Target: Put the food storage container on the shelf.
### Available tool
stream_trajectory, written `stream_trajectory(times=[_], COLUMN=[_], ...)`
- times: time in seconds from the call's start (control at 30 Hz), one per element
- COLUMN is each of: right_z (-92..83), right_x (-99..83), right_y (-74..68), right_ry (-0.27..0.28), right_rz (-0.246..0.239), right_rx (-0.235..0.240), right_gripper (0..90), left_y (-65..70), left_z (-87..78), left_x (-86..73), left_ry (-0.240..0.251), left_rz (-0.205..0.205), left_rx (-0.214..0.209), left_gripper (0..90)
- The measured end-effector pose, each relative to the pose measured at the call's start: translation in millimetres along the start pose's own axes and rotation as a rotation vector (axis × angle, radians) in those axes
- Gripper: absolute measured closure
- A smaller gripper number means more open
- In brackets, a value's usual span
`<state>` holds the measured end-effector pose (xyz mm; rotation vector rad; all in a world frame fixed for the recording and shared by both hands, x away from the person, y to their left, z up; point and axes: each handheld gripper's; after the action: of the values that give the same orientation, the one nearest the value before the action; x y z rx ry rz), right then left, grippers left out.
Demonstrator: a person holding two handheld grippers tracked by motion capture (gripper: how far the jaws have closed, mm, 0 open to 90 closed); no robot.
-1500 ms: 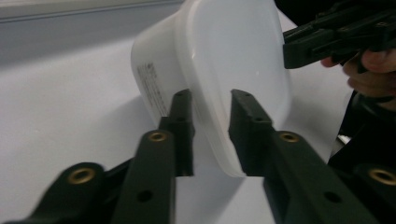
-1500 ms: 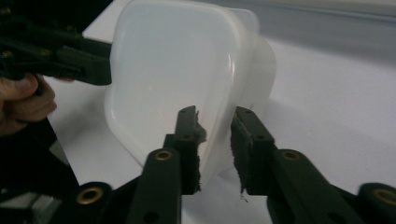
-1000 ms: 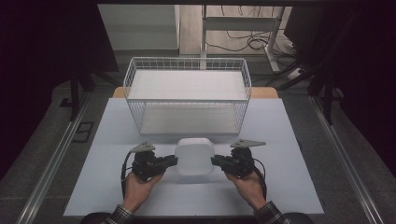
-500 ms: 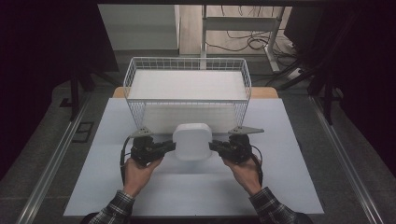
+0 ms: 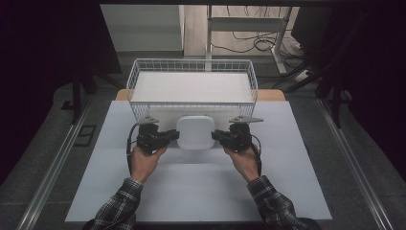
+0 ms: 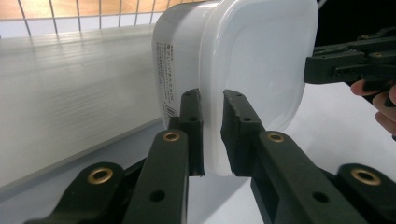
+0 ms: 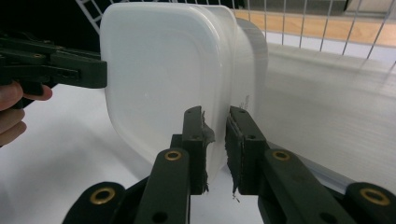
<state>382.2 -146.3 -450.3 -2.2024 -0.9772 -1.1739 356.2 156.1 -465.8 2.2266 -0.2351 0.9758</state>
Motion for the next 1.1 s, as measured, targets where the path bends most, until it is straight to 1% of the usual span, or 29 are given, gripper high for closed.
stream_trajectory(times=[0.03,0.1,0.13,0.17,0.2,0.23,0.4,0.43,0.47,0.5,0.53,0.57,0.6,0.63,0.67,0.7,0.73,0.77,0.83,0.87,0.9,0.93,0.97,1.0,1.03,1.07,1.1], right_z=[3.4,8.0,10.2,12.5,14.8,16.8,23.5,24.9,25.5,27.0,28.2,29.1,30.0,30.7,31.3,31.3,32.3,32.3,32.4,32.4,32.0,31.0,29.7,29.7,31.5,32.1,32.7], right_x=[-1.5,-3.2,-4.2,-5.0,-5.7,-6.2,-7.6,-8.3,-8.8,-8.8,-7.3,-4.8,-2.2,0.4,2.4,2.4,2.6,1.4,-1.6,-1.6,-5.7,-6.7,-7.0,-7.0,-6.9,-7.2,-7.7], right_y=[2.0,4.0,5.1,6.1,7.4,8.7,14.6,17.1,18.9,18.2,14.5,10.2,5.8,2.3,0.0,0.0,1.9,4.6,9.3,9.3,13.8,15.4,16.3,16.3,14.8,14.2,13.8], right_ry=[-0.006,-0.014,-0.017,-0.021,-0.024,-0.031,-0.043,-0.050,-0.040,-0.030,-0.032,-0.036,-0.040,-0.051,-0.065,-0.065,-0.075,-0.076,-0.074,-0.074,-0.072,-0.063,-0.052,-0.052,-0.075,-0.076,-0.074], right_rz=[0.003,0.011,0.013,0.013,0.014,0.015,0.022,0.025,0.036,0.041,0.028,0.003,-0.022,-0.047,-0.058,-0.058,-0.056,-0.046,-0.017,-0.017,0.000,0.011,0.017,0.017,-0.003,-0.004,-0.003], right_rx=[0.002,0.003,0.003,0.001,-0.003,-0.005,-0.012,-0.018,0.023,0.050,0.042,0.030,0.012,-0.009,-0.030,-0.030,-0.037,-0.035,-0.033,-0.033,-0.040,-0.031,-0.030,-0.030,-0.043,-0.043,-0.040], right_gripper=[77.3,77.3,77.2,77.2,77.2,77.1,77.0,77.4,78.2,78.3,78.3,78.3,78.2,78.0,77.9,77.9,77.6,77.5,77.3,77.3,79.3,85.2,87.9,87.9,87.9,87.9,87.9], left_y=[-3.8,-7.5,-7.5,-10.8,-12.3,-13.4,-16.2,-18.8,-17.1,-11.5,-4.5,1.4,4.9,6.5,7.1,7.1,7.3,6.0,2.8,2.8,-1.8,-4.4,-7.5,-7.5,-15.0,-15.0,-20.0], left_z=[5.0,9.7,9.7,14.2,16.2,17.9,25.6,26.9,29.1,32.6,37.0,41.5,45.4,47.2,47.3,47.3,45.8,41.2,32.9,32.9,24.9,22.3,21.1,21.1,21.9,21.9,24.4], left_x=[0.5,0.3,0.3,-0.7,-0.8,-0.9,0.4,1.0,1.6,1.6,1.3,0.5,-0.4,-1.0,-1.4,-1.4,-1.8,-2.1,-3.6,-3.6,-5.7,-6.8,-8.0,-8.0,-9.9,-9.9,-12.2], left_ry=[-0.006,-0.012,-0.012,-0.011,-0.014,-0.021,-0.022,-0.019,-0.028,-0.038,-0.045,-0.053,-0.065,-0.065,-0.057,-0.057,-0.045,-0.028,0.005,0.005,0.039,0.052,0.059,0.059,0.055,0.055,0.053], left_rz=[-0.005,-0.013,-0.013,-0.024,-0.023,-0.027,-0.043,-0.046,-0.051,-0.025,0.012,0.039,0.059,0.068,0.070,0.070,0.065,0.076,0.067,0.067,0.063,0.062,0.054,0.054,0.029,0.029,0.017], left_rx=[0.012,0.025,0.025,0.026,0.030,0.033,0.046,-0.018,-0.030,-0.020,0.002,0.022,0.031,0.025,0.020,0.020,0.013,0.021,0.038,0.038,0.061,0.077,0.091,0.091,0.085,0.085,0.104], left_gripper=[79.2,79.1,79.1,79.1,79.1,79.2,79.4,89.9,90.0,89.9,90.0,89.9,89.9,90.0,89.9,89.9,89.8,89.7,87.0,85.0,82.6,80.5,76.4,73.4,70.8,69.4,68.2])
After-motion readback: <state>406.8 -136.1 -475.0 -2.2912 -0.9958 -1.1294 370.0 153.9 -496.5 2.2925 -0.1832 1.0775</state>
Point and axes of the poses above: each handheld gripper's, and its own axes: z roughly forward along the jaws, x roughly out of its top, y roughly to its right, and after that the axes turned 12 degrees about -z, right-handed
